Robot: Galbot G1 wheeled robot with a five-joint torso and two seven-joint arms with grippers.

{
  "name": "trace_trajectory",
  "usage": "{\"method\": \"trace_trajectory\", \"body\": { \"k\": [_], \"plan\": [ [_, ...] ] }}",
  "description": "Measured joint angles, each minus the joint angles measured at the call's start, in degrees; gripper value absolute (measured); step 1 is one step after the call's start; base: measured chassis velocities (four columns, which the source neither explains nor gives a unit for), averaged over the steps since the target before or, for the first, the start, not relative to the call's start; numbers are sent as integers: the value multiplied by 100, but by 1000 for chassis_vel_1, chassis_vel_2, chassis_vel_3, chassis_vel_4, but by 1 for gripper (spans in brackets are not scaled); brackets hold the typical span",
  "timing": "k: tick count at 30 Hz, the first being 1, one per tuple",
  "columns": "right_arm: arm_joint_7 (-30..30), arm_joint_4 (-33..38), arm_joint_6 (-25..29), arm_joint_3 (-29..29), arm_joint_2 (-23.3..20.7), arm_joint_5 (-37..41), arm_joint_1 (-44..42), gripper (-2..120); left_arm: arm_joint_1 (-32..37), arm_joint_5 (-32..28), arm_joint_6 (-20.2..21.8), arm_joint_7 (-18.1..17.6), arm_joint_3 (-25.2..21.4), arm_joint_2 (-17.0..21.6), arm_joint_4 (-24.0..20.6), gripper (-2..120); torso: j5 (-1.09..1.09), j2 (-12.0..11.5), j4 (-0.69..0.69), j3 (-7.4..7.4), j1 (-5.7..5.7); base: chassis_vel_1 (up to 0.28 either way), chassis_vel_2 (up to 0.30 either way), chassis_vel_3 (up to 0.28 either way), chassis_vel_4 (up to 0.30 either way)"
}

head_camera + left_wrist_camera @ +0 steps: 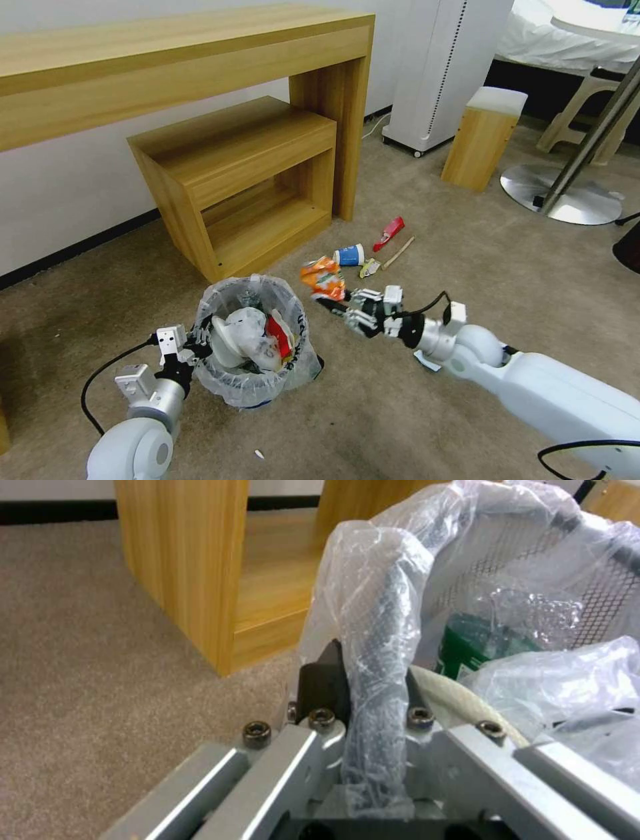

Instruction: Pick up the trash bin and place the garbage on the floor into it.

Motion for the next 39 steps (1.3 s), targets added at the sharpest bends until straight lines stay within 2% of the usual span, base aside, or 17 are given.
{"method": "trace_trajectory", "body": {
  "k": [16,28,30,33,36,38,39],
  "plan": [
    [99,-856,147,-571,634,-34,178,24,65,25,-6,16,-19,-81,-128,2,1,0,0,0,0,0,0,0,0],
    [538,-806,-47,-804,787,-249,256,23,90,26,-24,54,-27,-108,-186,2,2,0,0,0,0,0,0,0,0],
    [567,-778,-100,-822,765,-298,255,25,93,32,-23,59,-25,-115,-187,2,2,1,1,0,0,0,0,0,0],
    [704,-645,-160,-849,703,-356,220,40,92,34,-24,64,-27,-126,-200,2,2,0,0,-1,0,0,0,0,0],
    [803,-562,-185,-856,662,-384,187,46,92,36,-24,68,-25,-126,-202,2,1,0,0,-1,0,0,0,0,0],
    [846,-487,-200,-814,625,-432,136,58,92,45,-23,69,-25,-144,-204,2,2,0,0,-1,0,0,0,0,0],
    [846,-487,-200,-814,625,-432,136,58,92,45,-23,69,-25,-144,-204,2,2,0,0,-1,0,0,0,0,0]
  ]
}}
